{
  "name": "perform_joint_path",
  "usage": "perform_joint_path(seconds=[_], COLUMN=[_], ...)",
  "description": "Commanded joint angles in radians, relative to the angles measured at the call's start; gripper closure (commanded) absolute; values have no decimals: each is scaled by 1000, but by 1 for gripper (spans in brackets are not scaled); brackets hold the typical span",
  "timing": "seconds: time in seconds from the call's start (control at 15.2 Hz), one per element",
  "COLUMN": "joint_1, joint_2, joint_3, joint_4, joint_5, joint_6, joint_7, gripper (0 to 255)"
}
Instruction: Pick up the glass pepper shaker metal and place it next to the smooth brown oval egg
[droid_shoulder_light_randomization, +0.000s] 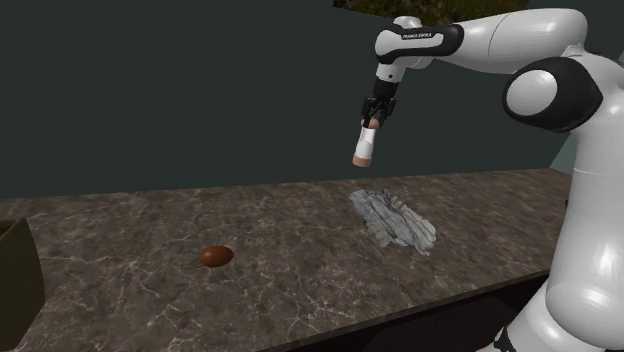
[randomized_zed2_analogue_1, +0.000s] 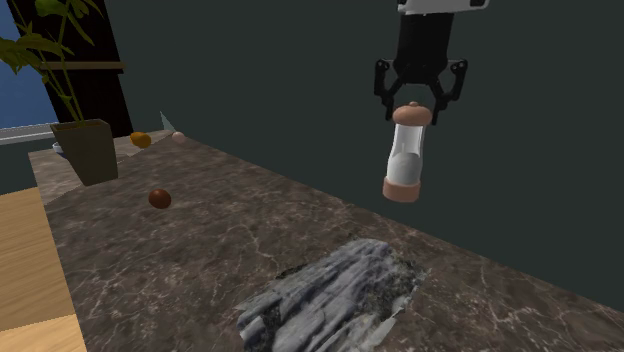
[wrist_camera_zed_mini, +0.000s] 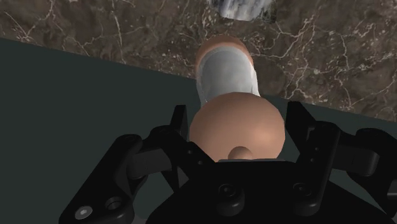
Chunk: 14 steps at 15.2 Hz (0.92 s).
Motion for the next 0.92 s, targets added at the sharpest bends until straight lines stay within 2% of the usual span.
perform_joint_path(seconds=[0.0,0.4,0.86], joint_1=[26,117,205], joint_2=[-38,-184,-307], joint_3=[7,46,113], joint_4=[-35,-189,-294], joint_5=[-13,-63,-102], joint_6=[-1,15,2], joint_7=[32,158,317], gripper=[255,255,255])
